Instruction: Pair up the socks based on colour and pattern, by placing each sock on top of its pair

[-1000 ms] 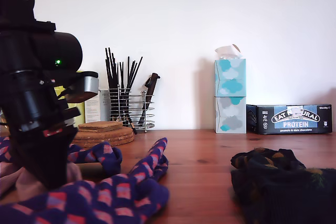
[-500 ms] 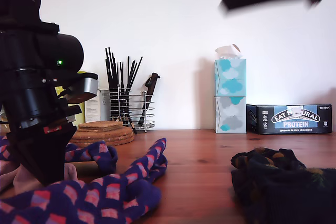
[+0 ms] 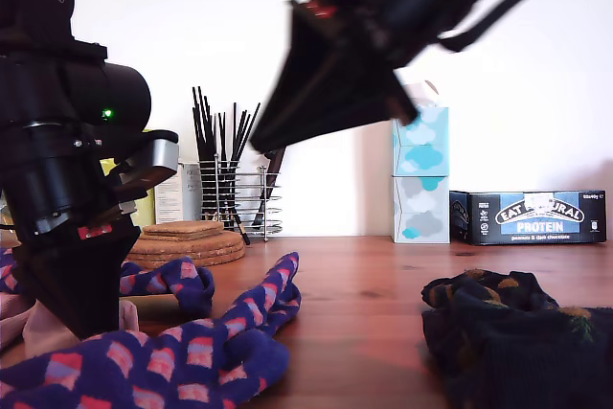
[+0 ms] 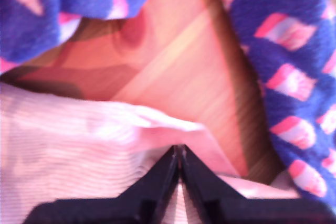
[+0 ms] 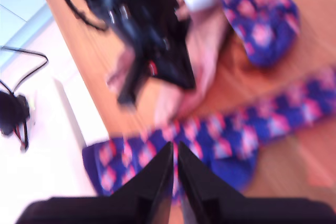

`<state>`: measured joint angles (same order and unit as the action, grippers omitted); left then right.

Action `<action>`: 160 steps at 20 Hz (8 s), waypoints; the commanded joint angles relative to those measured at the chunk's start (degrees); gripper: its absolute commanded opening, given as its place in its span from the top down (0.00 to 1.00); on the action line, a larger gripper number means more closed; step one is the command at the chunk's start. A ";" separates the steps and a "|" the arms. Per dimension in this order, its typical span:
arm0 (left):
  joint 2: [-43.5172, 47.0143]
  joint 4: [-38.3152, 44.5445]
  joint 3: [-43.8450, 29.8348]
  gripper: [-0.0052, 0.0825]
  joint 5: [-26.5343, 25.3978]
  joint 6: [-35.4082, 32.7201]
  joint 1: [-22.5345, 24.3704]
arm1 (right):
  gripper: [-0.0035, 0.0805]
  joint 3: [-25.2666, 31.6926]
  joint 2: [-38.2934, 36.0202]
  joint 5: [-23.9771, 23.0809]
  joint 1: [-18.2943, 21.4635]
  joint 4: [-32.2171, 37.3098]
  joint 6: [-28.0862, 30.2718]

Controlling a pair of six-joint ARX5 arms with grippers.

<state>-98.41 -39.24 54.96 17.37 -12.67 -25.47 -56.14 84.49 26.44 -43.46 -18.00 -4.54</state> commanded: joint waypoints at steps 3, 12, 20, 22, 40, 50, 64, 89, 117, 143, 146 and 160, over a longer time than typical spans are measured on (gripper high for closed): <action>-1.25 -0.15 -0.09 0.96 0.33 -0.48 -0.20 | 0.97 -1.77 6.69 0.04 -1.55 -0.61 0.07; -1.25 -0.35 -0.09 0.96 0.35 -0.46 -0.20 | 0.97 -2.86 17.42 0.20 -5.46 1.55 0.44; -1.25 -2.99 -0.09 0.96 0.20 -0.92 -0.20 | 0.97 -2.86 22.29 -3.23 -7.85 0.96 3.10; -1.25 -3.23 -0.09 0.96 0.17 -1.14 -0.20 | 0.97 -2.86 22.38 -5.66 -7.82 -1.11 5.11; -1.25 -5.70 -0.07 0.96 -2.01 -4.07 -0.20 | 0.97 -2.86 22.45 -17.00 2.03 -13.68 15.39; -1.25 -5.88 2.82 0.96 -1.75 -4.02 -0.20 | 0.97 -11.87 20.68 -16.94 2.60 -23.04 21.40; 11.26 2.97 4.09 0.96 4.85 -2.67 -0.68 | 0.97 -6.29 -10.54 -16.76 2.58 -16.98 9.49; -0.35 18.18 4.09 0.07 -3.45 -40.04 0.92 | 0.97 17.16 -52.04 -23.45 2.19 -19.21 6.49; 6.88 -9.62 40.68 0.97 -0.37 -32.00 -0.81 | 0.93 17.14 -44.96 -23.39 2.21 -5.49 7.63; 6.43 -31.52 49.96 0.97 35.98 -29.77 -11.08 | 0.95 -1.55 -30.75 -4.28 2.27 -1.60 19.39; 6.43 -31.06 49.96 0.87 35.41 -29.68 -11.08 | 0.97 -2.84 -30.77 -4.44 2.29 -1.66 20.20; 6.69 -27.08 50.16 0.97 19.12 -22.03 -6.51 | 0.97 -4.17 -31.19 -7.54 6.43 -13.86 16.85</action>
<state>-90.91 -66.43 105.56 37.12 -35.75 -32.10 -58.81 53.84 18.87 -36.84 -31.92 12.88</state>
